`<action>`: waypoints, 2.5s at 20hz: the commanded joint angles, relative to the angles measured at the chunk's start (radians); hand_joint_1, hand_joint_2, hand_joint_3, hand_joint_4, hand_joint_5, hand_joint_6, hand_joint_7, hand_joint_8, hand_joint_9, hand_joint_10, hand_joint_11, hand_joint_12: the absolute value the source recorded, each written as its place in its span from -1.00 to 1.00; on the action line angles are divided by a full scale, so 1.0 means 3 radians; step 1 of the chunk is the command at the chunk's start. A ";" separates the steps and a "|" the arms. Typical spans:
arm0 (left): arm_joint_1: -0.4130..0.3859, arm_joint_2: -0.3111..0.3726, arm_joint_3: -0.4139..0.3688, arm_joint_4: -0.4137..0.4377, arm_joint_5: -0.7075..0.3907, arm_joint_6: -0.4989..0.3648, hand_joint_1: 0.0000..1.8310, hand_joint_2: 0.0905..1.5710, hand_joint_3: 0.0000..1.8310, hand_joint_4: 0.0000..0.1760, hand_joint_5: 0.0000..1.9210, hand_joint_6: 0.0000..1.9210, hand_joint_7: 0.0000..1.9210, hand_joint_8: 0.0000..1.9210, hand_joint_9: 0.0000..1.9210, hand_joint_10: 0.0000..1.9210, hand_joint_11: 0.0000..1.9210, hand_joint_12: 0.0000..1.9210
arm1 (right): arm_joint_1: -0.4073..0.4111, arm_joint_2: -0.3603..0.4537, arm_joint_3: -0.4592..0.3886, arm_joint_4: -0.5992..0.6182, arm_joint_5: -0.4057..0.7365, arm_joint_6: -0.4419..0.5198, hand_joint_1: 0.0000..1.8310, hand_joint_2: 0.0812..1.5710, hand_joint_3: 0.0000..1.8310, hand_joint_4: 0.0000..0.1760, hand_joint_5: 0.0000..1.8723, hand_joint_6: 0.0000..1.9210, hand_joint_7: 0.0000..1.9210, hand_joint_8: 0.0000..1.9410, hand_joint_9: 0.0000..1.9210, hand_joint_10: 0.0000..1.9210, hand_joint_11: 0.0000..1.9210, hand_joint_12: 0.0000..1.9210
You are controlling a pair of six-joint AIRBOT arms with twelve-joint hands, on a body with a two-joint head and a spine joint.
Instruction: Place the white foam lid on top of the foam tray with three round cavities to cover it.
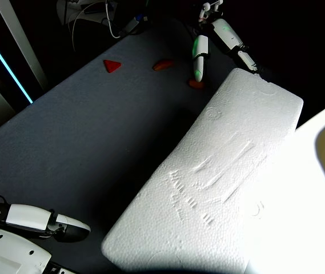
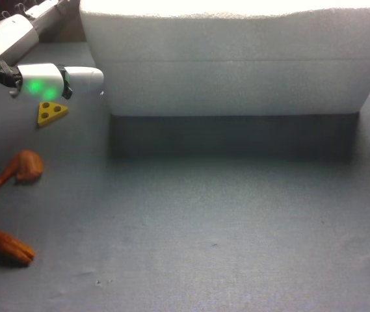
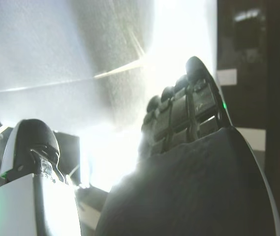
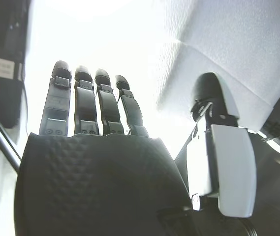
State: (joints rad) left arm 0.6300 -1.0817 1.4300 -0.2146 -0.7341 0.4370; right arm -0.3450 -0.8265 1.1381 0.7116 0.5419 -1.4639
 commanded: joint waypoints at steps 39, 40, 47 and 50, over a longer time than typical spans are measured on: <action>-0.0088 -0.0187 0.0168 0.0127 -0.0085 -0.0113 -0.48 0.26 -1.00 -0.48 -1.00 -1.00 -1.00 -1.00 -1.00 -1.00 -1.00 -0.43 | -0.0076 -0.0181 0.0199 -0.0037 0.0221 0.0172 -0.49 0.54 -1.00 -1.00 -1.00 -1.00 -1.00 -1.00 -1.00 -1.00 -1.00 -0.34; -0.0077 -0.0183 0.0161 0.0126 -0.0091 -0.0114 -0.48 0.26 -1.00 -0.44 -1.00 -1.00 -1.00 -1.00 -1.00 -1.00 -1.00 -0.43 | -0.0095 -0.0166 0.0189 -0.0029 0.0222 0.0172 -0.46 0.53 -1.00 -1.00 -1.00 -1.00 -1.00 -1.00 -1.00 -1.00 -1.00 -0.48; -0.0033 -0.0199 0.0206 0.0073 0.0000 -0.0107 -0.46 0.26 -1.00 -0.57 -1.00 -1.00 -1.00 -1.00 -1.00 -1.00 -1.00 -0.18 | -0.0205 -0.0144 0.0203 0.0105 0.0240 0.0171 -0.50 0.56 -1.00 -1.00 -1.00 -1.00 -1.00 -1.00 -1.00 -1.00 -1.00 -0.91; -0.0017 -0.0200 0.0216 0.0036 0.0030 -0.0078 -0.47 0.28 -1.00 -0.53 -1.00 -1.00 -1.00 -1.00 -1.00 -1.00 -1.00 -0.12 | -0.0238 -0.0129 0.0205 0.0139 0.0241 0.0171 -0.53 0.57 -1.00 -1.00 -1.00 -1.00 -1.00 -1.00 -1.00 -1.00 -1.00 -1.00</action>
State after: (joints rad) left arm 0.6277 -1.1450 1.4876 -0.1925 -0.6132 0.4160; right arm -0.4221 -0.8860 1.1889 0.7700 0.5026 -1.4147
